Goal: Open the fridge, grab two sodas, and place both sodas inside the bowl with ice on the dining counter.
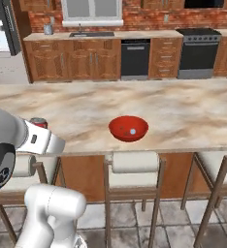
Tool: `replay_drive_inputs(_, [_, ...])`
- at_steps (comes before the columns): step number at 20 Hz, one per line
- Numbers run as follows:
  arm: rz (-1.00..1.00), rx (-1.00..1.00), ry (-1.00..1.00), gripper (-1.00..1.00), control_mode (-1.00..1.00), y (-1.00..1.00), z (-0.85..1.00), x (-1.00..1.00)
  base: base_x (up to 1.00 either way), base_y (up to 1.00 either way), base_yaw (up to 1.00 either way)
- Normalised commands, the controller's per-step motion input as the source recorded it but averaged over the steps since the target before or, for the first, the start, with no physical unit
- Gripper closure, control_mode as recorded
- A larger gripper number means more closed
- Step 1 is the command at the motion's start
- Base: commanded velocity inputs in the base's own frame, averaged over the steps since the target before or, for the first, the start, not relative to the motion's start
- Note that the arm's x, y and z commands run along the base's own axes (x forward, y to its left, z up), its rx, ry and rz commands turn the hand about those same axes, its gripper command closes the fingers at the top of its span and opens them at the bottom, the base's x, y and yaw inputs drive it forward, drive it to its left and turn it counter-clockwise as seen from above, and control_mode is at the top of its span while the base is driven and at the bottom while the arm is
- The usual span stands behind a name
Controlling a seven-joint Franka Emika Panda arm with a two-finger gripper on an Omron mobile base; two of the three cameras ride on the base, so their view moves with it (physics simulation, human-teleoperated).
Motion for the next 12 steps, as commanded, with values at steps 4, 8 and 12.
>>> replay_drive_inputs(4, [0.0, 0.0, 0.0, 1.0, 1.0, 0.0, 0.0, 0.0, 0.28, -0.71, 0.4])
replay_drive_inputs(8, [0.0, 0.0, 0.0, 1.0, 1.0, 0.0, 0.0, 0.0, 0.25, -0.72, 0.4])
replay_drive_inputs(12, [0.0, 0.0, 0.0, 1.0, 1.0, 0.0, 0.0, 0.0, 0.42, -0.65, 0.4])
